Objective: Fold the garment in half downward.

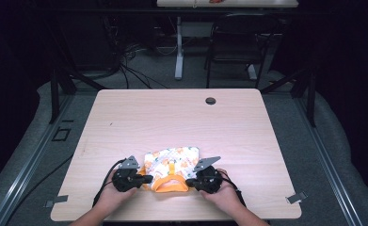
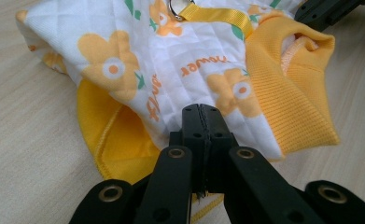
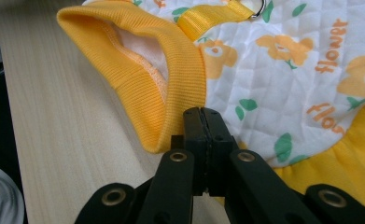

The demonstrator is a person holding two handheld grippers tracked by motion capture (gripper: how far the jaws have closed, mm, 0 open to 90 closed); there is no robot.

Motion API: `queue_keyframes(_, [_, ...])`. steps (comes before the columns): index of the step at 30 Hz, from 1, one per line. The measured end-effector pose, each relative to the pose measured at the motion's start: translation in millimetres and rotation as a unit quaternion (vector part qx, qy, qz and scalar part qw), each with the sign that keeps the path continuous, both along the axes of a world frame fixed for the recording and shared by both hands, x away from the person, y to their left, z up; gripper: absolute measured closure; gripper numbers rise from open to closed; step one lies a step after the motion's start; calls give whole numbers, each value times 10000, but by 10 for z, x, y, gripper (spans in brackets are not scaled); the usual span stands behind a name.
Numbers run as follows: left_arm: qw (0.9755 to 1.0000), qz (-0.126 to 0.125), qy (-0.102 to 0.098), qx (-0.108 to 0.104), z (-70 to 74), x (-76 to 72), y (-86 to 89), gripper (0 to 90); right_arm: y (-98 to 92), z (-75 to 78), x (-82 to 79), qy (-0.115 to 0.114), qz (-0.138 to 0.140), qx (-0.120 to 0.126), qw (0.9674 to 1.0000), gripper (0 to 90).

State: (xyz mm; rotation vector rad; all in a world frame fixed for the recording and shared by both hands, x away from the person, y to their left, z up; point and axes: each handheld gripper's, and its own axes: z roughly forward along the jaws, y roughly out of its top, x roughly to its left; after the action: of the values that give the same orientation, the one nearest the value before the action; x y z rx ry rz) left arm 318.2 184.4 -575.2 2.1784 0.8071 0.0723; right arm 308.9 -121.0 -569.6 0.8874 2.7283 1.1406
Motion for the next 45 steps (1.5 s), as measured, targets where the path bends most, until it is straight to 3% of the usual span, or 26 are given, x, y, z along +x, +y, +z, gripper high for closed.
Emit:
queue_keyframes(13, [9999,89,-21,99,16,101,-21,899,30,15,58,-16,9,-98,10000,900])
queue_keyframes(19, [9998,202,-12,56,13,188,-12,899,29,8,141,19,-96,-38,9999,900])
queue_keyframes(27, [9991,415,-75,53,8,345,-21,900,76,32,287,-39,-221,-183,9996,900])
queue_keyframes(34, [9982,584,-9,-102,-13,438,2,900,98,40,411,-38,-318,-228,9992,900])
queue_keyframes(38, [9982,603,-34,-3,3,507,-14,900,106,43,471,-25,-352,-242,9991,900])
queue_keyframes(45, [9971,762,-18,-41,0,622,-11,900,137,50,583,-54,-451,-293,9985,900])
